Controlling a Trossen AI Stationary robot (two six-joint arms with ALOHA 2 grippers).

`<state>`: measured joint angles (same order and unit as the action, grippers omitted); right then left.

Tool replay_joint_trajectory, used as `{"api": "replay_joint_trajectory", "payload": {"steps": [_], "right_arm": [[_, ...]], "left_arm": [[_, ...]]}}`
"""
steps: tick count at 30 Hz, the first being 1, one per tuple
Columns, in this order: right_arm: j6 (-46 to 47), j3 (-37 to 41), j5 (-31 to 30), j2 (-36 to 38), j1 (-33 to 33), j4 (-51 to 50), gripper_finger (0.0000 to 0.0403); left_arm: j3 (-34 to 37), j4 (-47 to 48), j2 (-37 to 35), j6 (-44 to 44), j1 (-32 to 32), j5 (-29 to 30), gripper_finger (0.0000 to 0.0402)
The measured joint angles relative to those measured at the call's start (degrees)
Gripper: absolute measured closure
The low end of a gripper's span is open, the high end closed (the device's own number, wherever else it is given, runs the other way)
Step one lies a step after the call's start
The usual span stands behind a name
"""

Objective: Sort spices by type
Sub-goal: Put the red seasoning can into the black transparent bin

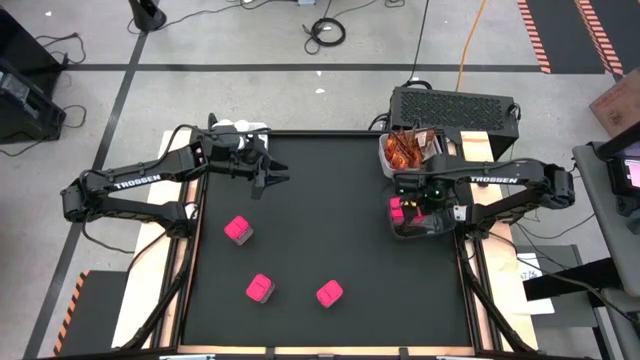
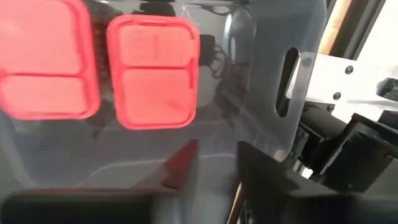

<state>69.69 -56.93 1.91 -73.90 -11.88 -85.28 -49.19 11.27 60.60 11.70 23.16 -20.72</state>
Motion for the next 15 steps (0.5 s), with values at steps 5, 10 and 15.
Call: {"api": "replay_joint_trajectory", "payload": {"steps": [5,10,15], "right_arm": [[0.1,3.7,-0.4,0.0,0.0,3.8,0.0393],[1.2,5.4,-0.4,0.0,0.0,6.1,0.0396],[1.5,5.9,-0.4,0.0,-0.2,8.7,0.0400]], "left_arm": [[0.0,0.0,0.0,-0.2,0.0,0.0,0.0210],[0.0,0.2,0.0,-0.4,0.0,0.0,0.0210],[0.0,0.3,0.0,-0.5,0.0,0.0,0.0210]]}}
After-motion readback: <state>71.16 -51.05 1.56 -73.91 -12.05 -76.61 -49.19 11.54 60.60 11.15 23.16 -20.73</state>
